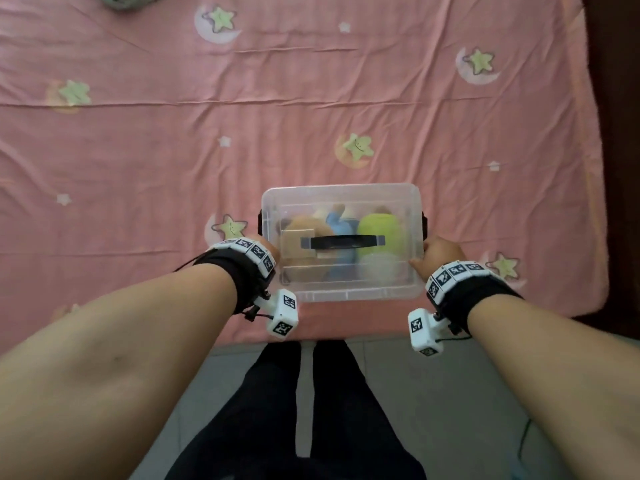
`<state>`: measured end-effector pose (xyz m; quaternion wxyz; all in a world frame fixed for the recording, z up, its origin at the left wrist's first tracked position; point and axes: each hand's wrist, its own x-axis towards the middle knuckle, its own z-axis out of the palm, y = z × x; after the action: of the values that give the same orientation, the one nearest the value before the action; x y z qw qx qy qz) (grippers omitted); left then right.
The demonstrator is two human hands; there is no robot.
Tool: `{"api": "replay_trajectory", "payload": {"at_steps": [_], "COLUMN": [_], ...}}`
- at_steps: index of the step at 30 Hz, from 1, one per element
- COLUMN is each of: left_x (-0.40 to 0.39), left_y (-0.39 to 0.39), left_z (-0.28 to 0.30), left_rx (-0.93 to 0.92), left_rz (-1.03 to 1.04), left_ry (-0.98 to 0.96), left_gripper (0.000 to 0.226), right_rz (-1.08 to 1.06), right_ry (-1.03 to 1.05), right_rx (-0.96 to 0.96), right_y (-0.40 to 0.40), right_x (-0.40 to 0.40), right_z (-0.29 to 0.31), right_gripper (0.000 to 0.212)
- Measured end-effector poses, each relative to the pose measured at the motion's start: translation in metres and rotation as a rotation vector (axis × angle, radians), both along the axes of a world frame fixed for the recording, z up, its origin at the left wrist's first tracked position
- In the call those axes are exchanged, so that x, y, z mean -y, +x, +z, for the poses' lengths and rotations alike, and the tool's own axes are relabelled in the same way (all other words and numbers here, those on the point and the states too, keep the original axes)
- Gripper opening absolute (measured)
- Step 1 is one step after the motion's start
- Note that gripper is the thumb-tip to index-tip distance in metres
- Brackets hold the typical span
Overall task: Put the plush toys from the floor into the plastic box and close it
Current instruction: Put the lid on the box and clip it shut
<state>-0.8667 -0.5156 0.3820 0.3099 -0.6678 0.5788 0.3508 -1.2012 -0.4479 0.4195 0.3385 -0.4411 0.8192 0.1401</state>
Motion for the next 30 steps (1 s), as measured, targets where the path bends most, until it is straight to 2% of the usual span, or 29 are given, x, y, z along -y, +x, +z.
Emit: {"api": "replay_trajectory", "payload": {"at_steps": [2, 5, 6, 9, 11, 14, 19, 24, 28, 30], "left_x": [0.001, -0.006, -0.005, 0.001, 0.003, 0.001, 0.006, 0.021, 0.023, 0.025], "left_y": [0.000, -0.009, -0.011, -0.017, -0.019, -0.014, -0.007, -0.002, -0.004, -0.003], "left_z": [0.001, 0.011, 0.005, 0.013, 0.021, 0.012, 0.009, 0.005, 0.008, 0.009], "left_rx": [0.078, 0.098, 0.113, 0.059, -0.048, -0.075, -0.120, -0.136, -0.031, -0.061], "left_rz": [-0.078, -0.047, -0.096, -0.045, 0.041, 0.156, 0.251, 0.212, 0.065, 0.097], "left_ry": [0.060, -0.039, -0.085, -0.203, -0.275, -0.200, -0.100, -0.042, -0.070, -0.076], "left_gripper": [0.028, 0.022, 0.018, 0.013, 0.010, 0.029, 0.033, 0.029, 0.033, 0.034], "right_rz": [0.007, 0.042, 0.030, -0.025, -0.048, -0.064, -0.005, 0.062, 0.096, 0.087], "right_ry": [0.060, 0.049, 0.030, 0.025, 0.052, 0.021, 0.006, 0.046, 0.053, 0.053], "right_rx": [-0.032, -0.014, -0.006, -0.026, -0.033, 0.049, 0.070, 0.050, 0.029, 0.060], "right_y": [0.004, 0.008, 0.008, 0.001, -0.005, -0.011, -0.015, -0.019, -0.019, -0.022], "right_x": [0.007, 0.019, 0.022, 0.030, 0.030, 0.024, 0.028, 0.040, 0.044, 0.048], "right_z": [-0.004, -0.008, -0.008, -0.007, -0.006, -0.009, -0.020, -0.031, -0.036, -0.034], "right_gripper": [0.031, 0.050, 0.051, 0.035, 0.026, 0.026, 0.029, 0.031, 0.029, 0.031]}}
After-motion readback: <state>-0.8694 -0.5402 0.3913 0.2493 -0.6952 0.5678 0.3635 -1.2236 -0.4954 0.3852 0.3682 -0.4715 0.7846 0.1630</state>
